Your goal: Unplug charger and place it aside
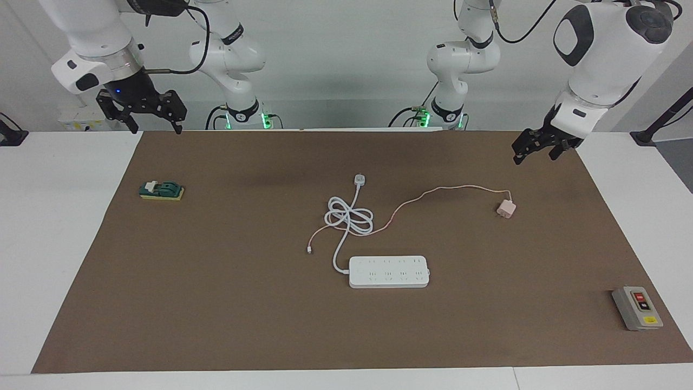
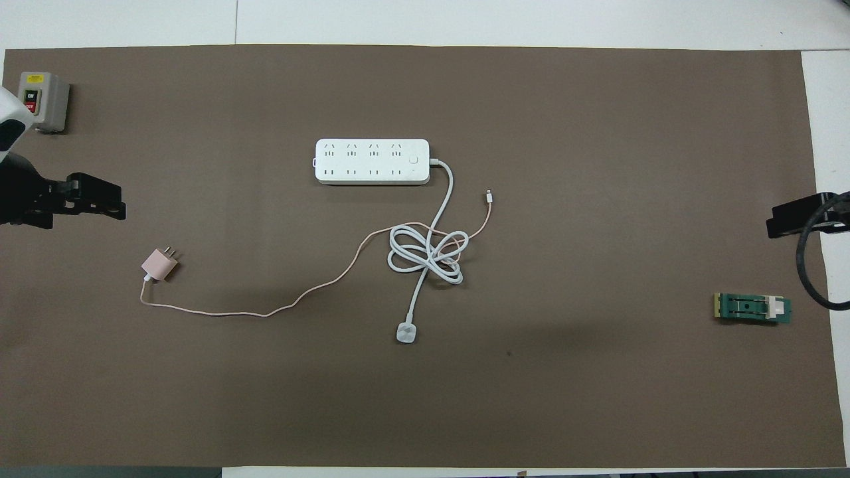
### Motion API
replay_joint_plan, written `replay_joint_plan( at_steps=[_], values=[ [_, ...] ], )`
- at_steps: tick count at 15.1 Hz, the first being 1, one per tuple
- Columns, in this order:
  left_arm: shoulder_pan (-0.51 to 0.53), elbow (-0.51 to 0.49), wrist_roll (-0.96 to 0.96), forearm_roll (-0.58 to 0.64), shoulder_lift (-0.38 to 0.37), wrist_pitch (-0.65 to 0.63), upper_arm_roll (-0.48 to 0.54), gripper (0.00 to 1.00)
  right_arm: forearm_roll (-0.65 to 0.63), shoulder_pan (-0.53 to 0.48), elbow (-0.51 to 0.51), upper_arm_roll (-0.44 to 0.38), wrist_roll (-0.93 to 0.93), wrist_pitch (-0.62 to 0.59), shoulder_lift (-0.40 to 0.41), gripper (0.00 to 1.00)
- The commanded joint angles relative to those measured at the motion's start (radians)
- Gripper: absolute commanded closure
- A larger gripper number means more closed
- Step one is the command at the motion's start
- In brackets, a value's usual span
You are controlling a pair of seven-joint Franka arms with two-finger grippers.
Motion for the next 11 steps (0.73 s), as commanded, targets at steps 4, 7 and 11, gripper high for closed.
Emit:
replay_joint_plan(
  at_steps=[4,7,11],
  values=[
    [0.002,-0.025,0.027,-0.006,-0.027,0.001,0.014,0.00,-0.004,-0.002,-0.028,0.007,0.009,0.015,-0.018,0.00],
    [0.005,-0.018,0.025,-0.004,-0.024,0.000,0.014,0.00,-0.004,-0.002,-0.028,0.007,0.009,0.013,-0.018,0.00],
    [0.000,-0.016,0.025,-0.006,-0.025,-0.002,0.014,0.00,-0.004,0.007,-0.029,0.007,0.010,0.013,-0.018,0.00]
  ],
)
